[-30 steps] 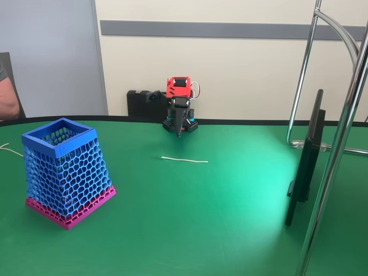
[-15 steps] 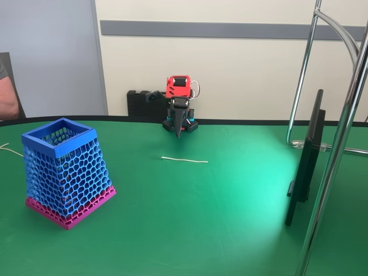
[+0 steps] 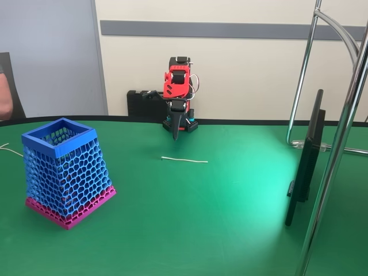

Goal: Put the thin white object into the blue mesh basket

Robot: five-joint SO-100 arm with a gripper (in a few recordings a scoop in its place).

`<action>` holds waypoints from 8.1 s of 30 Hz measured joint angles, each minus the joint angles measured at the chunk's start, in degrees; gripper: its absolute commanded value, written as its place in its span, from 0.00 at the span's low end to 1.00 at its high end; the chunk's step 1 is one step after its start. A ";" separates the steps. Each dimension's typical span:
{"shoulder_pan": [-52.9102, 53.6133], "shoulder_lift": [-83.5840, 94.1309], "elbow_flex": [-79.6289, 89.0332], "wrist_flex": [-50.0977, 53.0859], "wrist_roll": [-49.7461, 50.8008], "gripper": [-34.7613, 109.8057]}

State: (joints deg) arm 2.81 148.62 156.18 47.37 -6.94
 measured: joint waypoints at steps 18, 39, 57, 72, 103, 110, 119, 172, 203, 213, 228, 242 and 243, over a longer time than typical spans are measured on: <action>1.32 -26.98 -15.03 3.87 1.23 0.33; 4.31 -42.01 -23.12 6.68 -2.99 0.34; 6.86 -54.93 -31.55 5.45 -3.52 0.34; 6.94 -58.62 -32.96 5.36 -4.13 0.33; 10.90 -59.41 -37.71 6.86 -7.47 0.27; 13.97 -55.46 -44.21 5.98 -10.46 0.27; 18.72 -51.77 -53.00 -5.19 -17.93 0.26; 35.07 -71.28 -61.08 -73.74 -74.09 0.27; 34.54 -76.55 -71.89 -52.47 -70.14 0.31; 31.55 -76.55 -71.89 -52.47 -69.79 0.32; 22.41 -55.63 -57.48 -52.47 -60.03 0.26; 12.39 -16.44 -25.14 -47.81 -52.21 0.24; 11.60 -12.92 -22.59 -47.37 -50.71 0.24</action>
State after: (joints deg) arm 14.41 135.70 133.59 0.00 -57.66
